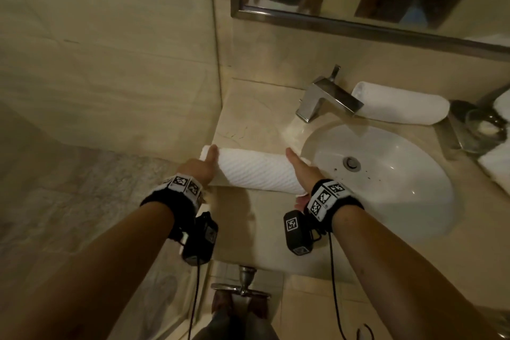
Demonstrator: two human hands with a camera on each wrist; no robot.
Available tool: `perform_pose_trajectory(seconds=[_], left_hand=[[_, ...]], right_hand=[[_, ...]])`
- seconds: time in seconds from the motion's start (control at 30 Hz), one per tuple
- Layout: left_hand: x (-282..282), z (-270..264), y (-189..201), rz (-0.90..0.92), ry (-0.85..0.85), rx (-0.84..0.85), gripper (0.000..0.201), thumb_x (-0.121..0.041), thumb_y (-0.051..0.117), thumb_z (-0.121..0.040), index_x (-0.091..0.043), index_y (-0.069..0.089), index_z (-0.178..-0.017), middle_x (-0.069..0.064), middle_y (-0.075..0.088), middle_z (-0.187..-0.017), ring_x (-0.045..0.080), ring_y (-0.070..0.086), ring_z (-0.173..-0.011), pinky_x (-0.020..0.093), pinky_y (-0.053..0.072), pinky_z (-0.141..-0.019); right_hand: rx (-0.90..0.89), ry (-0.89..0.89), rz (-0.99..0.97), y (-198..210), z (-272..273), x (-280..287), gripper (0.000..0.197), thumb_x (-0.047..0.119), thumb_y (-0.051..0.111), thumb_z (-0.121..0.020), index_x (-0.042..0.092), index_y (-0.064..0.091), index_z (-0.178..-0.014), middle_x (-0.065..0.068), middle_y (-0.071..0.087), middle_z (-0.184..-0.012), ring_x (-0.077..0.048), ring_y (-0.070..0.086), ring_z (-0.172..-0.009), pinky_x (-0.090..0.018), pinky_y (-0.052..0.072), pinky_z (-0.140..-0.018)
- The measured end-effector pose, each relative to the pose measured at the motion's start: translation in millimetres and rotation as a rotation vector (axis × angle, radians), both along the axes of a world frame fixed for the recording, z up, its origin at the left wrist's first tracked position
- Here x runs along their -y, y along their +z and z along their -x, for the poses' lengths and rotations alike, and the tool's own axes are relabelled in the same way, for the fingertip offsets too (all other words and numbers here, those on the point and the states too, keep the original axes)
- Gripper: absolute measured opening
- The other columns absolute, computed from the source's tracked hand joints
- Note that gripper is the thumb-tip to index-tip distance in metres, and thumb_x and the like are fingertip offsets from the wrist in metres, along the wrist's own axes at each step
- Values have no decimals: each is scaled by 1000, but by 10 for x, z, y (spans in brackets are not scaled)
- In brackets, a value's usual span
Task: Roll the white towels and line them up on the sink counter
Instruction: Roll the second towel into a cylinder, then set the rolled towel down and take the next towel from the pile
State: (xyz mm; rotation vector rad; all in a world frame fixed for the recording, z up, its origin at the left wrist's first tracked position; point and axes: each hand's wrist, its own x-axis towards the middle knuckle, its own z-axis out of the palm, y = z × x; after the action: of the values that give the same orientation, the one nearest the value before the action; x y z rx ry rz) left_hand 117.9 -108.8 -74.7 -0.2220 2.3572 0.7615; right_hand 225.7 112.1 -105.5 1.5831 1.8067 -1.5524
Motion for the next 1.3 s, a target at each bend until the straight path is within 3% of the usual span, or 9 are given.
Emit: perform_pose_trajectory(seconds=[0.07,0.17,0.23,0.3,0.4,0.5,0.67,0.9,1.3], left_hand=[[-62,-9,-31,-162,279,186,98,-84,41,-67,-7,46,-128,22,58,-118,41,65,-87,46,58,-68],[-126,85,-14,-331,404,324,89,-74,49,-63,-14,46,-129,19,53,-120,41,60,-97,52,52,-82],[-155,147,46,-461,439,330,60,-55,50,-80,-11,49,-120,16,53,-118,34,53,-100,39,47,-88],[-163,181,114,-503,406,331,46,-44,51,-82,-7,50,-109,15,55,-103,29,51,-86,31,42,-75],[-191,203,87,-522,359,368,65,-48,58,-57,-10,54,-109,14,57,-100,29,55,-82,33,42,-70],[-308,148,205,-556,300,348,59,-46,60,-56,-11,57,-102,14,58,-96,29,55,-83,34,42,-71],[-760,-37,361,-615,210,403,32,-40,61,-71,-13,54,-88,6,58,-80,21,56,-65,21,46,-51],[-1871,-646,773,-633,39,419,21,-30,56,-80,-10,51,-81,11,52,-83,26,51,-74,38,46,-92],[-4342,-2202,481,-545,-156,586,27,-29,60,-72,-6,53,-83,17,56,-101,34,56,-105,39,45,-99]], right_hand=[[14,-13,41,-73,39,-81,144,104,44,-22,25,38,-142,-8,47,-142,-35,51,-121,-53,43,-101],[-71,-182,242,112,23,-8,88,80,62,-60,17,49,-119,-11,58,-120,-37,60,-101,-52,54,-83],[-138,-280,312,56,27,13,75,61,75,-53,14,61,-110,-7,69,-99,-30,67,-87,-48,53,-82],[-200,-331,325,-5,53,28,60,47,75,-47,15,67,-97,-4,67,-83,-27,65,-77,-42,51,-78],[-247,-394,302,16,30,42,36,40,71,-55,16,64,-80,-4,61,-72,-24,61,-70,-35,49,-68],[-316,-503,326,83,-84,-47,23,35,68,-64,15,62,-75,-2,58,-66,-22,58,-63,-27,48,-59],[-420,-593,301,223,-471,-406,41,40,75,-52,15,65,-82,-4,64,-73,-23,63,-72,-31,51,-66],[-320,-670,56,343,-1285,-1638,65,50,76,-37,19,63,-93,-7,62,-97,-29,63,-91,-37,52,-71],[-143,-802,-144,571,-3201,-3579,68,59,71,-37,18,62,-91,-11,67,-102,-32,66,-90,-49,55,-86]])
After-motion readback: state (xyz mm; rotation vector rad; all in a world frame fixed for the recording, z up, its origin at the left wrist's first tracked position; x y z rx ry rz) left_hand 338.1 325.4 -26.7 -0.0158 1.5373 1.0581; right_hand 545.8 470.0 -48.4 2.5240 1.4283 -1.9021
